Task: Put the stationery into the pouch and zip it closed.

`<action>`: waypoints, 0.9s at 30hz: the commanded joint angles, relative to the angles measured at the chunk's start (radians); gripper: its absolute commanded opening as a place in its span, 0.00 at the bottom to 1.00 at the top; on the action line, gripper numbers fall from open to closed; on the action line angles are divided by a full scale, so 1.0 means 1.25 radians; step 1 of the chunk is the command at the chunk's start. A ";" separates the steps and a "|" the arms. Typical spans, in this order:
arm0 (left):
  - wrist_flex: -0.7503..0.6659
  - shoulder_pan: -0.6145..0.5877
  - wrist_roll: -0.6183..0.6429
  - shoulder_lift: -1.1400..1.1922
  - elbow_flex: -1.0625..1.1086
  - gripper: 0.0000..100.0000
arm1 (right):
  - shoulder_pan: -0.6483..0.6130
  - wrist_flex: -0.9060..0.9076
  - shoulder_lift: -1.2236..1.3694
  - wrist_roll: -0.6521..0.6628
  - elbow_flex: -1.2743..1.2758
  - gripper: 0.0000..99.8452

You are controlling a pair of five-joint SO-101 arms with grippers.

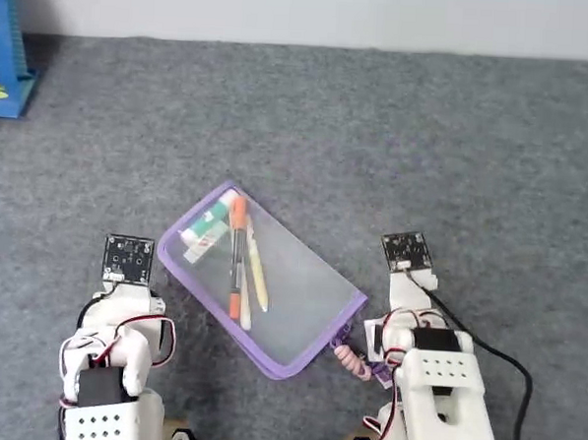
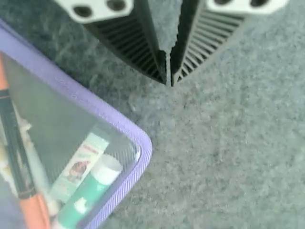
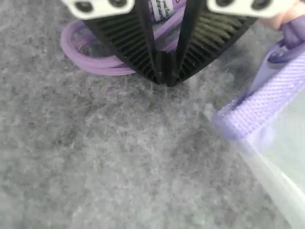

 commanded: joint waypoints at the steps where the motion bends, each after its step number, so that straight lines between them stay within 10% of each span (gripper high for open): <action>1: -0.017 0.002 -0.010 -0.009 -0.008 0.01 | 0.013 -0.019 -0.015 0.010 0.000 0.01; 18: 0.001 0.015 0.026 -0.025 -0.009 0.01 | 0.037 -0.037 -0.029 -0.018 0.004 0.01; 27: 0.080 0.022 0.064 -0.129 -0.015 0.01 | 0.037 -0.008 -0.397 -0.042 0.164 0.01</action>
